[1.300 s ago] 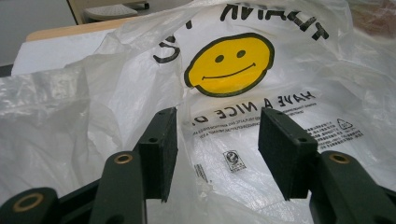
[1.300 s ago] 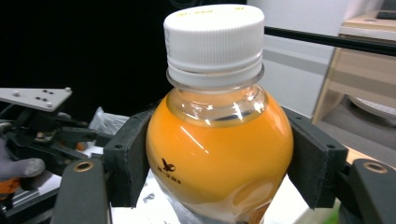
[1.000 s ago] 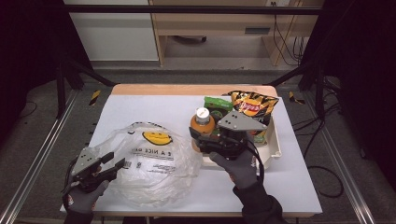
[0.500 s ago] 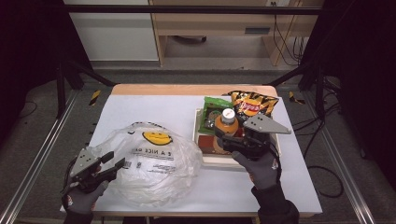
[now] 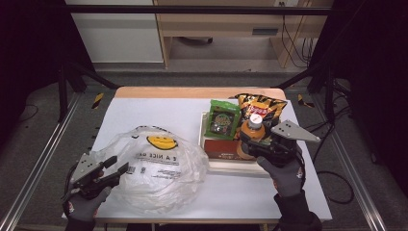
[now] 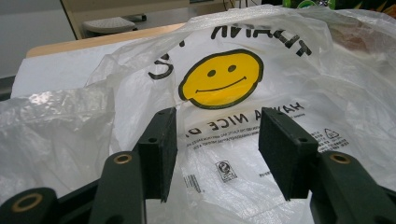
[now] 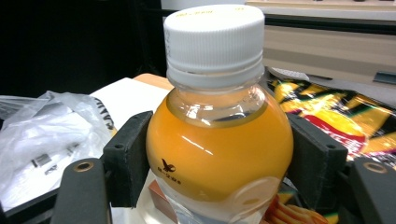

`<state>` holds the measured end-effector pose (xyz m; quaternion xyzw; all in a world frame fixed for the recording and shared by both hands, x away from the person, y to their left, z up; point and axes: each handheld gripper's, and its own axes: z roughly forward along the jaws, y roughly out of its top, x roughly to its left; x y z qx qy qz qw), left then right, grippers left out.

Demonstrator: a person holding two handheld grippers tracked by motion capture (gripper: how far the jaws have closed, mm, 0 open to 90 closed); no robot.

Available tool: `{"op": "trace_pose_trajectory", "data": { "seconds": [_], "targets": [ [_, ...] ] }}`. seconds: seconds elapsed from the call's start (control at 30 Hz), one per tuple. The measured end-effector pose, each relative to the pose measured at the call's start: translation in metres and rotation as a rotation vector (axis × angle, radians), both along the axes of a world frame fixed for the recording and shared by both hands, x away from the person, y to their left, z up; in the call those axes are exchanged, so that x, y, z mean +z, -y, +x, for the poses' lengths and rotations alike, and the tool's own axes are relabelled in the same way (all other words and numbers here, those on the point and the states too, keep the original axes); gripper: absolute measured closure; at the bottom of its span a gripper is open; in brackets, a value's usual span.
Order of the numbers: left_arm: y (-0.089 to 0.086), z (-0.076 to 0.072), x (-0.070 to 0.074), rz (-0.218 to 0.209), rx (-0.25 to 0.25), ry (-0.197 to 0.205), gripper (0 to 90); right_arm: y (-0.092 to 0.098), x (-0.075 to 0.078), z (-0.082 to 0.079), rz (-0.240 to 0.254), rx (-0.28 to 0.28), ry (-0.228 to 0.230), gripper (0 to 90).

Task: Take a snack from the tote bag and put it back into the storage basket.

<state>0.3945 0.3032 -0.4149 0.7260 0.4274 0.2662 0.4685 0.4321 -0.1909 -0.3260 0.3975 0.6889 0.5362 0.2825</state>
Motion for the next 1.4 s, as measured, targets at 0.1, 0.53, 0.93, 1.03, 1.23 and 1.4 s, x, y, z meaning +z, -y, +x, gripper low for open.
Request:
{"op": "trace_pose_trajectory", "data": {
  "seconds": [0.1, 0.53, 0.93, 1.03, 1.23, 1.4],
  "targets": [
    [0.000, 0.000, 0.000, -0.002, 0.001, 0.001, 46.5, 0.007, -0.003, 0.001, 0.003, -0.017, -0.007, 30.7],
    [0.002, 0.002, 0.001, 0.002, 0.001, -0.001, 46.4, 0.036, -0.007, 0.006, 0.014, -0.093, -0.011, 30.7],
    [0.004, 0.002, 0.000, 0.007, -0.001, -0.004, 46.4, 0.057, -0.020, 0.019, 0.010, -0.133, -0.040, 30.7],
    [0.004, 0.002, 0.000, 0.010, -0.001, -0.004, 46.4, 0.060, -0.023, 0.021, 0.013, -0.133, -0.049, 30.7],
    [0.004, 0.002, 0.000, 0.011, 0.000, -0.004, 46.4, 0.066, -0.030, 0.023, 0.004, -0.141, -0.061, 30.6],
    [0.003, 0.002, 0.000, 0.011, 0.002, -0.004, 46.5, 0.071, -0.038, 0.024, 0.000, -0.153, -0.078, 30.6]
  ]
}}
